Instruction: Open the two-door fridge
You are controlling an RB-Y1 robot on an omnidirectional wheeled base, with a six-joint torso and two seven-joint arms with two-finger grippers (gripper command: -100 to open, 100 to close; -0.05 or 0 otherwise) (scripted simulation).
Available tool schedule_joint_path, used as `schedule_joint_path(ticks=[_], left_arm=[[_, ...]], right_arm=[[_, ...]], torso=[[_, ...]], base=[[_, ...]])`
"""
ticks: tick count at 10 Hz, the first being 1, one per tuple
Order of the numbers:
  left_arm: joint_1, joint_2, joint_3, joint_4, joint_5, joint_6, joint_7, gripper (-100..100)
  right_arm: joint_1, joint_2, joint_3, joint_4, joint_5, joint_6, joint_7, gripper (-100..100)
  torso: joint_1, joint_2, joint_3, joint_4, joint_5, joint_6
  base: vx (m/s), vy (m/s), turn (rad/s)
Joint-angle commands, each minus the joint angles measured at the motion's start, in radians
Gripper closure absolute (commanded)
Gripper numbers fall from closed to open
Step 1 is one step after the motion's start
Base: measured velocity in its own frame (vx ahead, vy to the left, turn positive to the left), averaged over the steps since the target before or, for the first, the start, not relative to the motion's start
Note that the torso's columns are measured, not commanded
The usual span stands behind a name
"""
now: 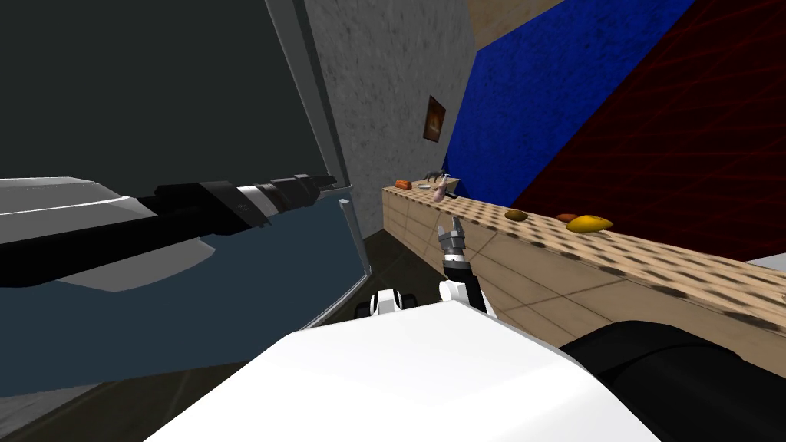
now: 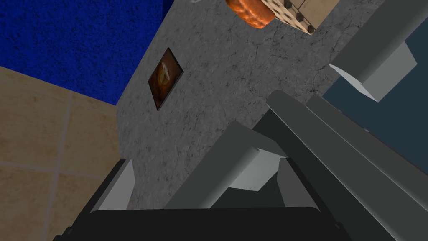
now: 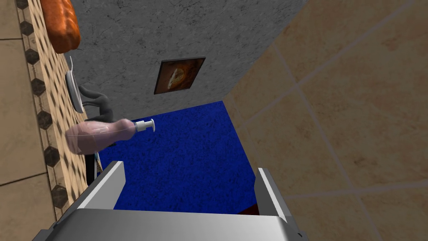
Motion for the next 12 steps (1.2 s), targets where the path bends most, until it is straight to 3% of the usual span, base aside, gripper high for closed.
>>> schedule_joint_path(ticks=[1, 2, 4, 5, 9, 11, 12], left_arm=[[-0.005, 0.044, 0.004, 0.003, 0.032, 0.026, 0.029, -100], [-0.005, 0.064, 0.008, -0.004, 0.044, 0.035, 0.040, -100], [-0.015, 0.056, -0.003, 0.000, 0.032, 0.031, 0.039, -100], [-0.016, 0.056, -0.002, 0.001, 0.032, 0.031, 0.039, 100], [-0.044, 0.065, 0.000, -0.057, 0.046, -0.037, 0.049, 100], [-0.044, 0.065, 0.000, -0.057, 0.046, -0.037, 0.049, 100], [-0.055, 0.068, 0.002, -0.081, 0.052, -0.064, 0.053, 100]], right_arm=[[0.000, 0.000, 0.000, 0.000, 0.000, 0.000, 0.000, 0], [0.000, 0.000, 0.000, 0.000, 0.000, 0.000, 0.000, 0], [0.000, 0.000, 0.000, 0.000, 0.000, 0.000, 0.000, 0], [-0.001, 0.000, 0.000, 0.000, 0.000, 0.000, 0.000, 0], [-0.001, 0.000, 0.000, 0.000, 0.000, 0.000, 0.000, 0], [-0.001, 0.000, 0.000, 0.000, 0.000, 0.000, 0.000, 0], [-0.001, 0.000, 0.000, 0.000, 0.000, 0.000, 0.000, 0]], torso=[[0.000, 0.000, 0.000, 0.000, 0.000, 0.000], [0.000, 0.000, 0.000, 0.000, 0.000, 0.000], [0.000, 0.004, 0.002, 0.000, 0.000, 0.000], [0.000, 0.004, 0.003, 0.000, 0.000, 0.000], [0.001, 0.013, 0.008, 0.010, -0.001, -0.004], [0.002, 0.009, 0.004, 0.010, -0.001, -0.004], [0.004, 0.007, 0.002, 0.012, 0.000, -0.006]], base=[[0.211, 0.012, -0.016], [0.207, 0.024, -0.015], [0.058, 0.008, 0.002], [0.006, 0.001, 0.001], [-0.280, 0.049, -0.127], [-0.153, 0.038, -0.036], [-0.186, 0.024, -0.061]])
